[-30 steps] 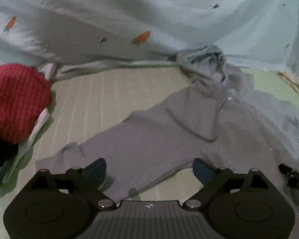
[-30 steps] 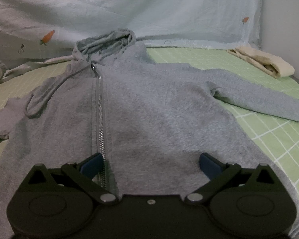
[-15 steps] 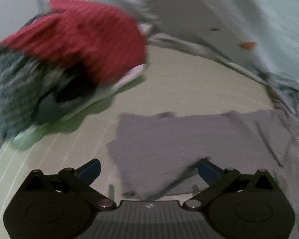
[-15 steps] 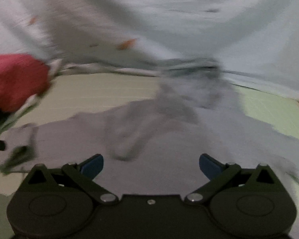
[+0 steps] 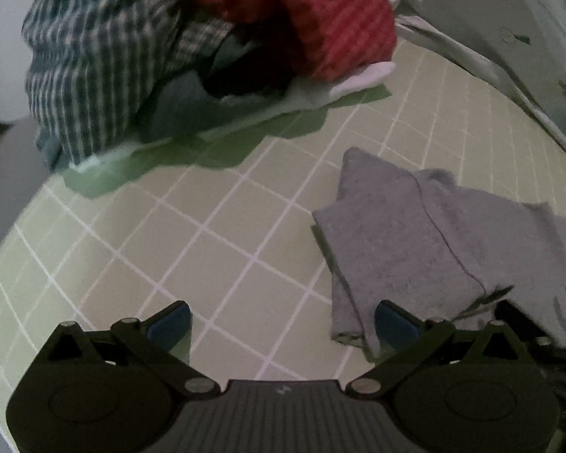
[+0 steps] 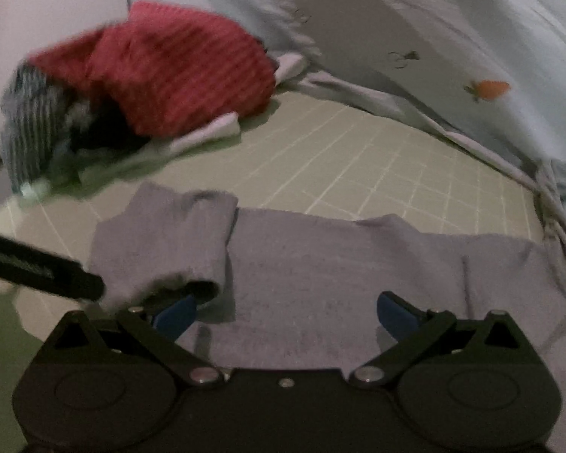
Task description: Fold clothes
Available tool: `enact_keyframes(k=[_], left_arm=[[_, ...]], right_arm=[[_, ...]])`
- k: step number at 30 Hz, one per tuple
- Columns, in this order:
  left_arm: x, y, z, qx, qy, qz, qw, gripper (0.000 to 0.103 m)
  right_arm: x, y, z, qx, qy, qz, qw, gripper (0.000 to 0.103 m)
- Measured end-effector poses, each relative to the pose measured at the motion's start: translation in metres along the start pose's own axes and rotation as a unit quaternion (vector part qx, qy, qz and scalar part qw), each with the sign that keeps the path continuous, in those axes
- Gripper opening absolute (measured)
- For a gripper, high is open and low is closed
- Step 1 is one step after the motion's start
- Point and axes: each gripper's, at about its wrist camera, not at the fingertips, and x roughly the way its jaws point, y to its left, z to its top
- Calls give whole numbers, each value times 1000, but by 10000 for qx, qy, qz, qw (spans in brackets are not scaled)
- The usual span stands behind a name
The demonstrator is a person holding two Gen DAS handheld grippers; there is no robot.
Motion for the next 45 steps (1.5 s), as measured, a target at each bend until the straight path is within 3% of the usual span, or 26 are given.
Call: enact_keyframes(k=[10,15,18,20,22,26,31,37,45], left_arm=[[7,-3,2,41,20,98,9999,103],[8,-2,5,107,68,53,9999,103],[8,-2,5,106,92,64,9999,103],[8,-4,8,118,148,96,9998,103],[8,-7,10,146,197,154,9996,103],[3,-18,9,309,152,356,9988,103],[-22,-42,3,730,-187,233,9969,103],[-60,-85,-9,1366,-687,-107,9882,103],[-104,-147,-40,1918,-1085,-682,9730,103]], right_arm=[[19,16,16,-598,-112,-333,9976,103],[28,14,21,-401,-24,-3,9992,86],[28,16,22,-420,-8,366,9984,56],[26,19,22,-474,-12,638,9968,24],[22,26,20,-597,-64,783,9951,6],[6,30,21,-578,-343,944,9933,3],[-22,9,23,-101,-676,857,9940,3],[-76,-43,12,838,-1156,352,9891,3],[-152,-135,-30,1795,-1612,-608,9686,3]])
